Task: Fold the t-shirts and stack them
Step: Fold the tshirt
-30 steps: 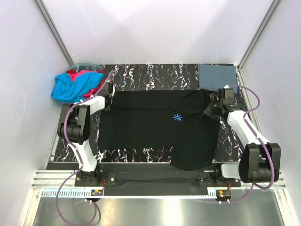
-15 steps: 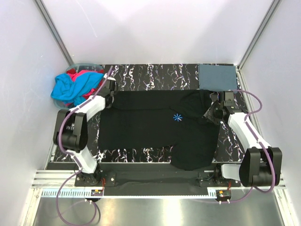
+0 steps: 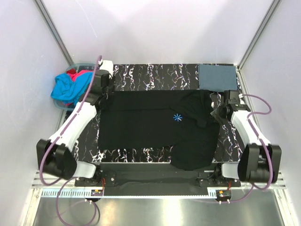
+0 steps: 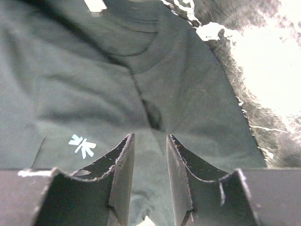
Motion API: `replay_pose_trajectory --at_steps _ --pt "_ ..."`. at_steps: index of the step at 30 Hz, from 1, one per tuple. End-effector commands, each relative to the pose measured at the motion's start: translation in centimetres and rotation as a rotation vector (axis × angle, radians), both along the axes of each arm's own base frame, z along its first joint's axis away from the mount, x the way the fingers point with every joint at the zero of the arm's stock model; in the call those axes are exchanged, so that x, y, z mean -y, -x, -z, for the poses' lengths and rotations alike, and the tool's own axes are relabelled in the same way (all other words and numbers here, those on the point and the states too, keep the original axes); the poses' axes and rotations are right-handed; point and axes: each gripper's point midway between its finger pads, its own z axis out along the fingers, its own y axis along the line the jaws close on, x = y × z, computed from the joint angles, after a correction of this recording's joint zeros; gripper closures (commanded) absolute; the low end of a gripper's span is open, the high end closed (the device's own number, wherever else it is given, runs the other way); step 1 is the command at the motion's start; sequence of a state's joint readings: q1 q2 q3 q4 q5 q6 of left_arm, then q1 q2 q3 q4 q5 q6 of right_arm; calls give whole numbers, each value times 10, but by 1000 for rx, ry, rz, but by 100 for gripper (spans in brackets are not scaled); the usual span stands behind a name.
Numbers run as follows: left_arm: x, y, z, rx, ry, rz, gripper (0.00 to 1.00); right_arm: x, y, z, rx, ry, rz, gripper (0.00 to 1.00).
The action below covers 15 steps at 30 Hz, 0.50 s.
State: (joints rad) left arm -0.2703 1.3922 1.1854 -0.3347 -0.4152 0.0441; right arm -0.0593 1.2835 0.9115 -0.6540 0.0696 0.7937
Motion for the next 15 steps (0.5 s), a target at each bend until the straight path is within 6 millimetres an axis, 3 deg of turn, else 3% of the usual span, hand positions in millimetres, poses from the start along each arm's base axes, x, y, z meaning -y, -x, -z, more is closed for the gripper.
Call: replay_pose_trajectory --at_steps 1,3,4,7,11,12,15 --pt "62 -2 -41 117 289 206 46 5 -13 27 -31 -22 101 60" --pt "82 2 -39 126 382 281 45 17 -21 36 -37 21 133 61" --pt "99 8 -38 109 463 343 44 21 -21 51 -75 41 147 61" --pt "114 13 -26 82 527 395 36 32 -24 79 -128 48 160 62" --pt "115 8 -19 58 513 395 34 46 -14 117 -226 20 185 64" --pt "116 6 -16 48 514 396 34 60 -1 128 -265 -2 236 64" --pt "120 1 -17 41 525 400 34 63 -1 125 -218 -57 252 66"
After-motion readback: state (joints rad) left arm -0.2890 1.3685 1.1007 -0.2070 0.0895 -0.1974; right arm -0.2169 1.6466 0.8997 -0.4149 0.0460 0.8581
